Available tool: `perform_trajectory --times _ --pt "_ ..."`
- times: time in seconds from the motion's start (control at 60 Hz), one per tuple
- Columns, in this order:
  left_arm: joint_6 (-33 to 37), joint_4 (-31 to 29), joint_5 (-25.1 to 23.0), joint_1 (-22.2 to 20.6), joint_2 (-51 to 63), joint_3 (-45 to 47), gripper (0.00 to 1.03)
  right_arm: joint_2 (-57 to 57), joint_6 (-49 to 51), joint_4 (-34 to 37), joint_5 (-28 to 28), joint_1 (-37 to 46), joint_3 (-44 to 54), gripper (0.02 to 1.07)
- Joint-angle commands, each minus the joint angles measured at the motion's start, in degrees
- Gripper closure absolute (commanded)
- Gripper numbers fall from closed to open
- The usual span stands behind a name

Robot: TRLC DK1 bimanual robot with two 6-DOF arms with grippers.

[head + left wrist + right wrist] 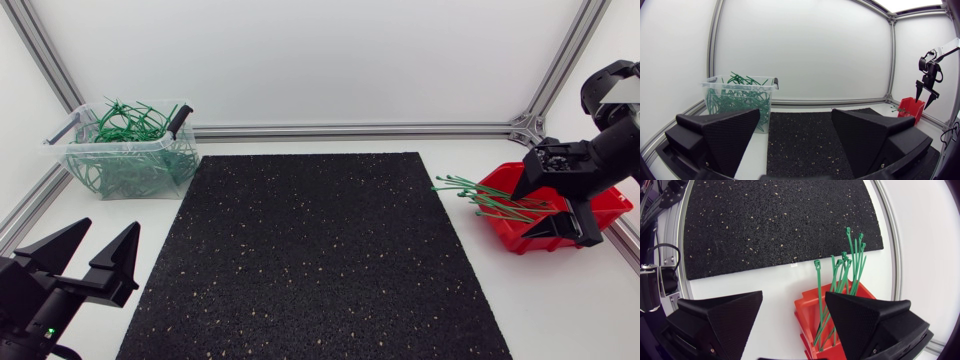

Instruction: Take a green cable tie from the red box, thread the tail through the head to close it, then place it in the transparent bin on the left.

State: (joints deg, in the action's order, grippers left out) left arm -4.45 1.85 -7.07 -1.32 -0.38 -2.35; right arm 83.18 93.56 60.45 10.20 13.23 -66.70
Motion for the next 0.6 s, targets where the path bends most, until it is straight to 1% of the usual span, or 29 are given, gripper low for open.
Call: perform_trajectory --times 0.0,0.083,0.3,0.35,0.417,0.567,0.583 --pt "0.6 -0.2 -0.4 -0.3 -0.2 2.5 0.04 2.5 2.5 1.3 -0.2 0.3 -1.5 0.16" --pt "0.6 -0.3 -0.4 -0.3 -0.2 2.5 0.04 5.0 2.7 3.5 -0.1 0.3 -4.7 0.16" --pt "0.6 -0.3 -0.4 -0.3 -0.2 2.5 0.04 10.0 2.7 4.9 -0.2 0.3 -8.5 0.17" --pt "0.6 -0.3 -0.4 -0.3 -0.2 2.5 0.04 10.8 2.6 4.9 -0.2 0.1 -8.8 0.25" --pt "0.6 -0.3 -0.4 -0.3 -0.2 2.5 0.04 11.6 2.4 4.5 -0.3 0.0 -8.8 0.3" --pt "0.6 -0.3 -0.4 -0.3 -0.1 2.5 0.04 13.0 2.2 3.3 -0.8 -0.5 -8.4 0.31" --pt "0.6 -0.4 -0.4 -0.3 -0.1 2.5 0.04 13.0 2.2 2.9 -0.8 -0.5 -8.2 0.33"
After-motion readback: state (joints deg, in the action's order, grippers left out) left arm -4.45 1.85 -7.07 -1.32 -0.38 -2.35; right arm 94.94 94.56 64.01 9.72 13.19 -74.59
